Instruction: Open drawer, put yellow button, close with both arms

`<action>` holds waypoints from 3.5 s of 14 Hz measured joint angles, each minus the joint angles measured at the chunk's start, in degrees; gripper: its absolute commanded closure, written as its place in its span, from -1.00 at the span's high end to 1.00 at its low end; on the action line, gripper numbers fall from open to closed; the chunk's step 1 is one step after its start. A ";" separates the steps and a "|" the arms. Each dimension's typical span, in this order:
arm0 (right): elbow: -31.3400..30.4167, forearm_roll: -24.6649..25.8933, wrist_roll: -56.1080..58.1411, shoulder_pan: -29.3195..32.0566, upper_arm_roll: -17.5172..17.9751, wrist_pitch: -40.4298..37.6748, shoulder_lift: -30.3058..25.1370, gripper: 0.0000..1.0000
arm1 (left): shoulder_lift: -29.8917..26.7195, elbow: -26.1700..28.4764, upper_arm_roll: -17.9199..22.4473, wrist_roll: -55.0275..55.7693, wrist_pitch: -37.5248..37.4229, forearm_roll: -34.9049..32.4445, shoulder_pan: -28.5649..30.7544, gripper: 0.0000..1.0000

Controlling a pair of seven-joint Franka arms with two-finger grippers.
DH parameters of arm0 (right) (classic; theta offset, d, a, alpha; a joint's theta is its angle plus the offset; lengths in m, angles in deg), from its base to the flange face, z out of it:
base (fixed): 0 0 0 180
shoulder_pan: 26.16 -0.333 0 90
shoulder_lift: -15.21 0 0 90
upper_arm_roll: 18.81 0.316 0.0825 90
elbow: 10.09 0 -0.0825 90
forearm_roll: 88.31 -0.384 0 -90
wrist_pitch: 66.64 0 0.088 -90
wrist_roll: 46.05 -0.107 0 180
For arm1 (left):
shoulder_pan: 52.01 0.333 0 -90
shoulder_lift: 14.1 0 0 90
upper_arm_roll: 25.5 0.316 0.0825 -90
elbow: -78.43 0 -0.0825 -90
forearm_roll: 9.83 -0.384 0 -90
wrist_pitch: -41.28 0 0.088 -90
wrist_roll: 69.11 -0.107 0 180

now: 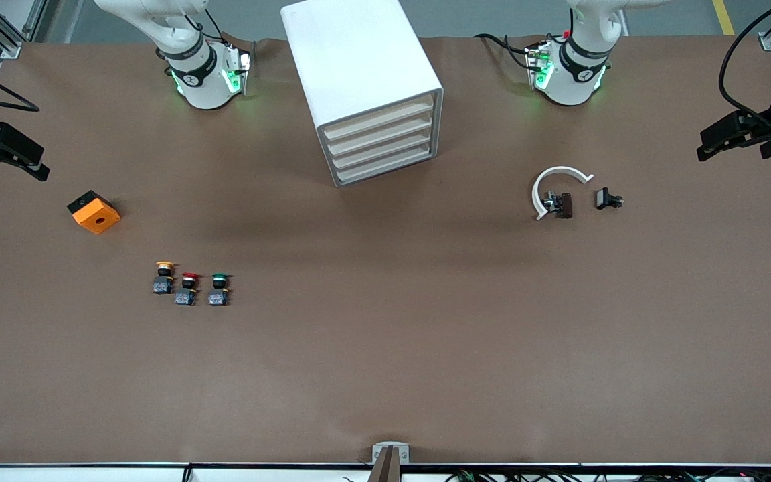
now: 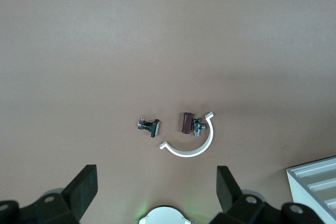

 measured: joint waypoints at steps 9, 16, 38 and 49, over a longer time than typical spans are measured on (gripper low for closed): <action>0.00 0.00 0.01 0.00 0.01 0.00 0.00 1.00 | 4.13 0.09 -0.03 1.33 0.59 1.23 -0.26 1.00; 0.02 0.00 0.01 -0.29 0.19 0.00 0.00 1.00 | 18.15 0.70 -3.67 38.70 5.76 7.90 -4.32 1.00; -11.75 0.00 0.15 -4.89 0.27 0.99 7.98 1.00 | 43.91 -1.20 -4.13 121.04 5.37 42.96 -27.77 0.77; -16.01 -0.03 0.25 -1.03 -0.60 7.86 11.88 1.00 | 44.06 -0.79 -4.25 130.60 -0.10 53.95 -30.92 0.19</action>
